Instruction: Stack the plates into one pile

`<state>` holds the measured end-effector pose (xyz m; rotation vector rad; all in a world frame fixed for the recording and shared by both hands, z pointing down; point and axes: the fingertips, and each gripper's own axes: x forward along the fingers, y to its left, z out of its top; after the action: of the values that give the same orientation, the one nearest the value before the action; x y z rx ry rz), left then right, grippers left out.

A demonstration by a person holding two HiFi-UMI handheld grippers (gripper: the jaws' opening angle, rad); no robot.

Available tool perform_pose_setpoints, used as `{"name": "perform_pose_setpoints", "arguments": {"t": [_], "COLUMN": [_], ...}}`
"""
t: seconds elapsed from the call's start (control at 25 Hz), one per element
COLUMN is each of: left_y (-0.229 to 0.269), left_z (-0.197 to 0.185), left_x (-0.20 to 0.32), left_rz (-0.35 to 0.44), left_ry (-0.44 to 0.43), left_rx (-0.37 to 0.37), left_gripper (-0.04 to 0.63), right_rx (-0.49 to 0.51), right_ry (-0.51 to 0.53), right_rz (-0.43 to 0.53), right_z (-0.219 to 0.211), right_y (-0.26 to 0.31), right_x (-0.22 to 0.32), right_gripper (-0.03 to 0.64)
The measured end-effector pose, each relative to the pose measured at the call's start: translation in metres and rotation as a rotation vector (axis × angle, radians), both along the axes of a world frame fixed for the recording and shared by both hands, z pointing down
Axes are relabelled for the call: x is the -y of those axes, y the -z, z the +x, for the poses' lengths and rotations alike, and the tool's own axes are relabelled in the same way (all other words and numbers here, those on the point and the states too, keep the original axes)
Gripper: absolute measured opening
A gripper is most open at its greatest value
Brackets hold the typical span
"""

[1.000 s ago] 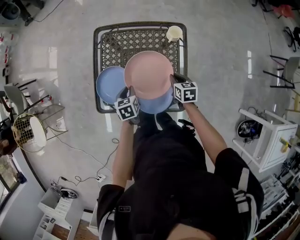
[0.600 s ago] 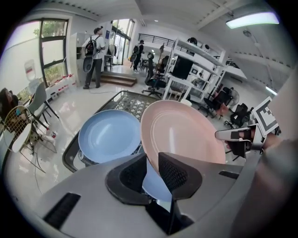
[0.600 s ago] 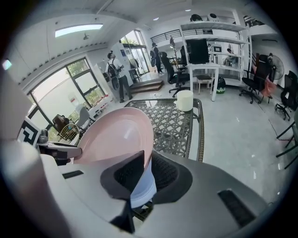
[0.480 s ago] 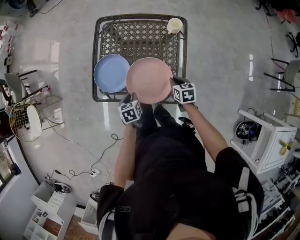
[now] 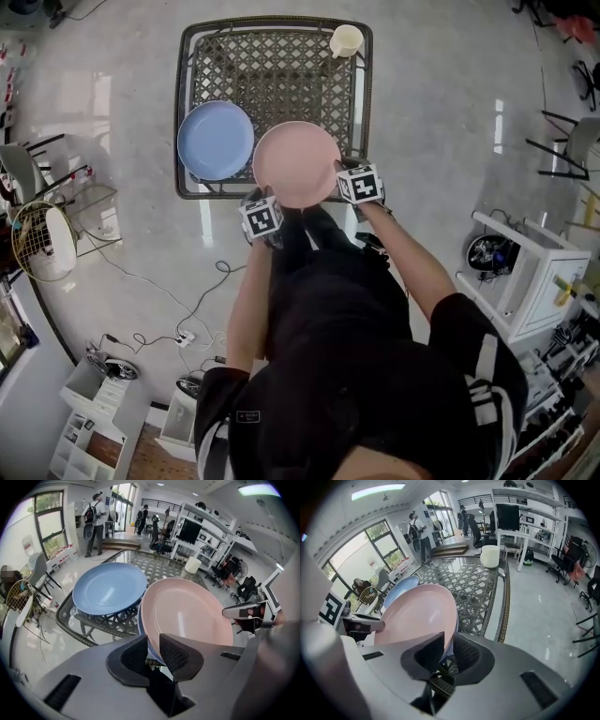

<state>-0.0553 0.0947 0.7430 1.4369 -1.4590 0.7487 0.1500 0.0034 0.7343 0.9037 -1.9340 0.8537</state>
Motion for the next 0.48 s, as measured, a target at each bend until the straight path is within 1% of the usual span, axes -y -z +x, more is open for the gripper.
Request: {"name": "perform_pose_setpoints", "arguments": {"t": [0.12,0.28,0.48], "left_y": [-0.011,-0.019,-0.028], "left_z": [-0.001,-0.002,-0.002], "left_x": [-0.001,-0.005,-0.005], "left_rz": [-0.027,-0.057,-0.062], "left_ry": [0.002,-0.005,-0.003], "left_rx": [-0.004,0.013,0.010], "left_gripper": [0.087,0.090,0.091], "right_rx": [-0.008,-0.006,-0.028], "right_ry": [0.010,0.017,0.029], "right_rz": [-0.014,-0.037,-0.043], "right_z": [-0.001,-0.002,-0.001], "right_y": [-0.006,-0.013,-0.017], "right_x": [-0.001,-0.004,-0.005], "right_gripper": [0.048,0.049,0.054]}}
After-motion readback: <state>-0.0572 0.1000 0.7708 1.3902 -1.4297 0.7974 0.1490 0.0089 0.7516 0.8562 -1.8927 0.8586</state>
